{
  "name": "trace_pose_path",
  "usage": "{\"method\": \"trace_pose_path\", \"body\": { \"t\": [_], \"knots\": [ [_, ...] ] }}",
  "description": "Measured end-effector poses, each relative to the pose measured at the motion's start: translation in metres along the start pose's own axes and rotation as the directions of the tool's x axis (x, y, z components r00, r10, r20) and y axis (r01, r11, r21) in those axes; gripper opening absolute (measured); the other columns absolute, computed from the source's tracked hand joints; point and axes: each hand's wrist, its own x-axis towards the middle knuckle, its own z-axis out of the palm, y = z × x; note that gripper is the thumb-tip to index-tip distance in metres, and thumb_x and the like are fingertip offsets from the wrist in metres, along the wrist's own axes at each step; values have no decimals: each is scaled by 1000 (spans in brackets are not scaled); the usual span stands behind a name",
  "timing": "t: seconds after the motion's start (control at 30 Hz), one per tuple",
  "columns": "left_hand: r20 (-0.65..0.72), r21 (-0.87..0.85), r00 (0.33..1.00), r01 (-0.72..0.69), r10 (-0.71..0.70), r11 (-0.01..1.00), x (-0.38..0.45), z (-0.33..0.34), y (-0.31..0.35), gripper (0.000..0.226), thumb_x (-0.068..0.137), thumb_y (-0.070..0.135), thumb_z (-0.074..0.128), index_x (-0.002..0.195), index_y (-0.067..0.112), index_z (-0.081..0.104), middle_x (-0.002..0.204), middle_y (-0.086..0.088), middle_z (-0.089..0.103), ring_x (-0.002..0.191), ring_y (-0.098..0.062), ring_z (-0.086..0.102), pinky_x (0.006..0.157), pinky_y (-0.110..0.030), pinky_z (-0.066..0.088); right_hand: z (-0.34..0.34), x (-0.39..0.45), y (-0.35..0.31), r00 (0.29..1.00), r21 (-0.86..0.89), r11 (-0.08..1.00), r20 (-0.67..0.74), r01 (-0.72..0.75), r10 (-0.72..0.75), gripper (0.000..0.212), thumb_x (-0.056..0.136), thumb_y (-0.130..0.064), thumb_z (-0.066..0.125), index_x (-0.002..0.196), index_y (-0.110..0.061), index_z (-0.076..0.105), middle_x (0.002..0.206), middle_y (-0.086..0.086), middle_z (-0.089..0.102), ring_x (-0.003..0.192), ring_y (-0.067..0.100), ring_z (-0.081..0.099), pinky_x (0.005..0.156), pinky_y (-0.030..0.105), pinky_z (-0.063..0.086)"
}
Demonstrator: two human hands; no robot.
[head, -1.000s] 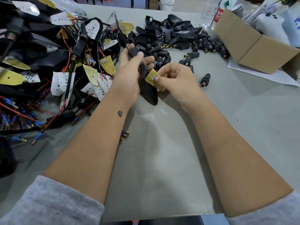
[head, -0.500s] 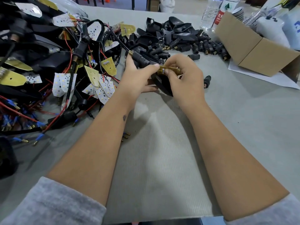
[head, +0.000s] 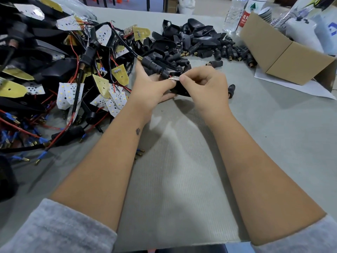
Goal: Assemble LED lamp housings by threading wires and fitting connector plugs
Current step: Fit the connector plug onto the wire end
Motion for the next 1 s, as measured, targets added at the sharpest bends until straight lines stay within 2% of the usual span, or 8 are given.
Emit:
{"method": "trace_pose_path", "body": {
  "t": [0.1,0.3,0.43,0.57,0.7,0.8,0.87,1.0],
  "knots": [
    [1,11,1000,5,-5,1000,0,0,0,75,77,-9,67,136,18,29,109,-9,72,98,-24,71,80,-42,60,-1,1,2,998,121,990,17,-68,66,13,81,-5,74,82,-17,71,82,-2,70,78,8,66,78,25,56],
    [5,10,1000,6,-6,1000,-1,1,0,77,75,-18,64,136,16,32,110,-15,70,101,-27,70,83,-48,59,-2,2,3,988,212,965,59,-151,142,19,82,3,70,82,-16,68,81,-2,67,78,9,62,80,26,52],
    [19,42,1000,-6,5,999,-1,1,-1,83,73,-23,65,136,19,31,105,-13,71,97,-25,71,77,-43,60,-2,3,4,977,258,943,93,-209,191,28,82,11,62,78,-17,63,81,0,61,79,11,55,78,23,47],
    [26,82,1000,-17,15,996,-1,0,-1,92,73,-22,68,143,18,24,97,-10,73,94,-22,72,75,-41,61,-2,6,6,970,282,928,86,-244,229,33,81,16,57,78,-17,60,84,4,59,84,16,53,80,29,46],
    [20,94,1000,-2,0,996,-1,-1,0,94,72,-21,69,145,17,24,93,-9,74,94,-25,72,75,-41,61,-1,6,9,984,140,975,76,-171,162,33,82,11,58,77,-22,60,80,-3,60,77,10,54,74,22,46],
    [26,98,1000,-8,5,995,-1,-2,0,90,71,-22,68,141,17,28,98,-9,73,96,-24,72,77,-43,60,2,6,10,992,-19,996,79,-92,93,25,84,4,60,87,-22,61,88,-9,62,80,8,55,78,21,48],
    [30,102,1000,-10,7,995,-2,-2,0,90,70,-22,69,141,16,27,106,-12,72,99,-23,71,78,-44,60,3,6,10,994,-71,996,82,-60,66,24,85,2,60,93,-21,61,94,-7,62,82,8,54,79,19,47],
    [49,109,999,3,-8,994,-2,0,0,103,72,-19,72,150,15,14,111,-13,71,105,-24,69,87,-46,57,3,6,11,996,-107,994,80,-28,37,28,84,5,58,95,-20,59,101,-1,62,84,8,53,78,17,46]
  ]
}}
